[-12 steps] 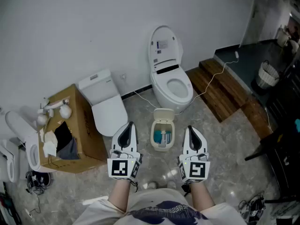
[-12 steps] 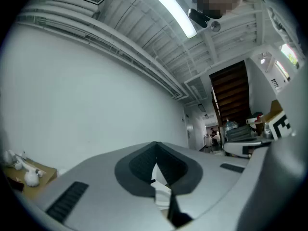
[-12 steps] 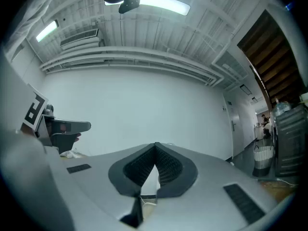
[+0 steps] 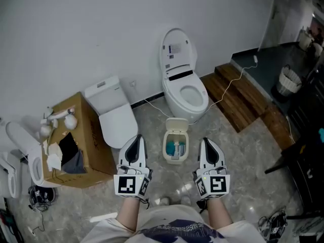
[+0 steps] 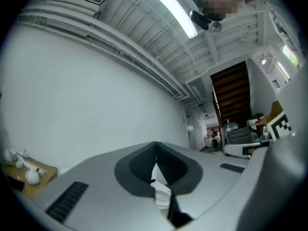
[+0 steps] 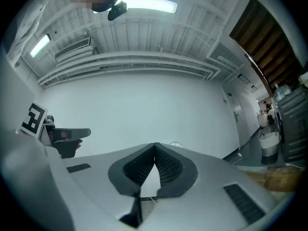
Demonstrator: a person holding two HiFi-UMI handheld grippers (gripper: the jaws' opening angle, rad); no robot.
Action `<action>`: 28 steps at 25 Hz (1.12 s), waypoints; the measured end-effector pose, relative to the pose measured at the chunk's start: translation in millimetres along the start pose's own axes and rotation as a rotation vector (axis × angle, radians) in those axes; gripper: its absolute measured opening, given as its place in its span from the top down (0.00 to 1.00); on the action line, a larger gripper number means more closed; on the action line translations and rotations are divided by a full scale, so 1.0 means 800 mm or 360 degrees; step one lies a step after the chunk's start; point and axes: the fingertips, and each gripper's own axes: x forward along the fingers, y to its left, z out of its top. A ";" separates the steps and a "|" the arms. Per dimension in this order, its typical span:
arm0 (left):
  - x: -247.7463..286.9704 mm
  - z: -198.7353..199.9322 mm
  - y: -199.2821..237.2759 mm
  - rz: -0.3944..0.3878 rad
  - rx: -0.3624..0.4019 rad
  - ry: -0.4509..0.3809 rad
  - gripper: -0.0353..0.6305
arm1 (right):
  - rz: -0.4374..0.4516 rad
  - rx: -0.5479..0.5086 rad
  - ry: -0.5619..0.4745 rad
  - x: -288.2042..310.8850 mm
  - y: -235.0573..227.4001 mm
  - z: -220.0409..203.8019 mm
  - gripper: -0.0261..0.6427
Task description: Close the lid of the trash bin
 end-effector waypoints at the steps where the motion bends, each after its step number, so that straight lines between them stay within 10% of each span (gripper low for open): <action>1: -0.001 0.003 0.000 -0.0009 -0.0015 -0.0003 0.95 | 0.0015 0.0010 0.0005 -0.001 -0.002 0.000 0.93; 3: 0.000 0.007 -0.003 -0.0057 -0.0045 0.0014 0.88 | 0.0056 0.0010 0.0031 -0.002 -0.007 -0.001 0.82; 5: 0.003 0.007 -0.008 -0.0116 -0.0046 0.0058 0.58 | 0.0084 0.0011 0.0074 -0.002 -0.012 -0.005 0.41; 6: 0.004 0.007 -0.010 -0.0133 -0.0029 0.0070 0.50 | 0.0086 0.0001 0.0091 -0.003 -0.016 -0.007 0.38; 28: 0.107 -0.050 -0.003 -0.0001 0.0061 0.0168 0.45 | 0.0173 -0.0111 0.0250 0.086 -0.111 -0.062 0.36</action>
